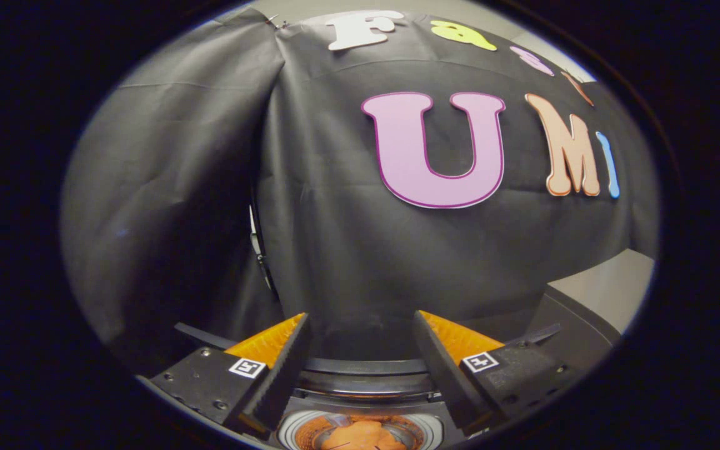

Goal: Put the clothes into the washing machine and then close the washing machine lid.

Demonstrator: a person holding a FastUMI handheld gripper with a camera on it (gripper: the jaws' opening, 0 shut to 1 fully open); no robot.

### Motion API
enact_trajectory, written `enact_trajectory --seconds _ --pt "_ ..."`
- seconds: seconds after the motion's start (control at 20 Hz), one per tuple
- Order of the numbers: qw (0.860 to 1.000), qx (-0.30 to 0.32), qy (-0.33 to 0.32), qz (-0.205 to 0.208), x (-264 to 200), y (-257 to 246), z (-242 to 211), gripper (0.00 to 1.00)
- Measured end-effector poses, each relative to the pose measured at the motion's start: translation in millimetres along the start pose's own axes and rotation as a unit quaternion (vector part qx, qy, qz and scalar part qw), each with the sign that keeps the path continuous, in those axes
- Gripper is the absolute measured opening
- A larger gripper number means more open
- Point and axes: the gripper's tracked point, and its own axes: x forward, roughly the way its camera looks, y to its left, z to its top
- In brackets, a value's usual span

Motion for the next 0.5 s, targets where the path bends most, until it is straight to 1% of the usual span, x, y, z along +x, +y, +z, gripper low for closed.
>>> enact_trajectory --seconds 0.25,0.5 --pt "1.0 0.005 -0.021 -0.009 -1.4 -2.3 2.8 0.99" --pt "0.999 -0.001 -0.042 -0.006 -2.4 -1.1 5.1 0.99"
